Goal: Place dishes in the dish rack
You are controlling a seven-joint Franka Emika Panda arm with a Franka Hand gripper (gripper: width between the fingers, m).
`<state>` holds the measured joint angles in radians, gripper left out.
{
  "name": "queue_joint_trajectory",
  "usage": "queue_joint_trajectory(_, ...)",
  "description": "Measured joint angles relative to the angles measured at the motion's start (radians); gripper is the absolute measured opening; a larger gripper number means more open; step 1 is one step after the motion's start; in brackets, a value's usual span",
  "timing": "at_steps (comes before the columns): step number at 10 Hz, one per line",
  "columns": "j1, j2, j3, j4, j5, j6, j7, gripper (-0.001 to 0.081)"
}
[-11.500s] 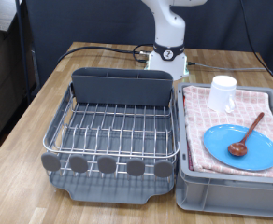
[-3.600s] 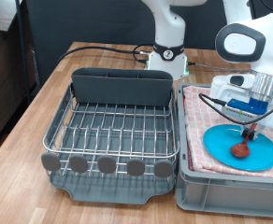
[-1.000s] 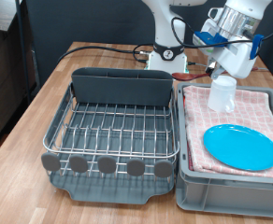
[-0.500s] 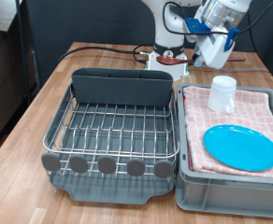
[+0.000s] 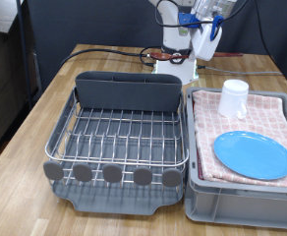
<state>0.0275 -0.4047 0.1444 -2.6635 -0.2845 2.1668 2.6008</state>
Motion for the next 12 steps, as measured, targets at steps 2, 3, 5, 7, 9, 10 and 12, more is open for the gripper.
queue_joint_trajectory(2,0.0,-0.024,-0.027,-0.011,0.009,-0.026,0.001,0.0083)
queue_joint_trajectory(3,0.0,-0.049,-0.045,-0.023,0.01,-0.035,-0.003,0.0083)
queue_joint_trajectory(5,0.0,-0.102,-0.091,-0.055,0.01,-0.036,-0.053,0.0083)
queue_joint_trajectory(7,0.0,-0.153,-0.142,-0.09,0.01,-0.023,-0.133,0.0083)
queue_joint_trajectory(9,0.003,-0.187,-0.186,-0.12,0.034,-0.016,-0.178,0.0083)
queue_joint_trajectory(10,0.007,-0.197,-0.218,-0.132,0.068,-0.007,-0.213,0.0083)
queue_joint_trajectory(12,0.019,-0.2,-0.289,-0.151,0.145,0.02,-0.287,0.0083)
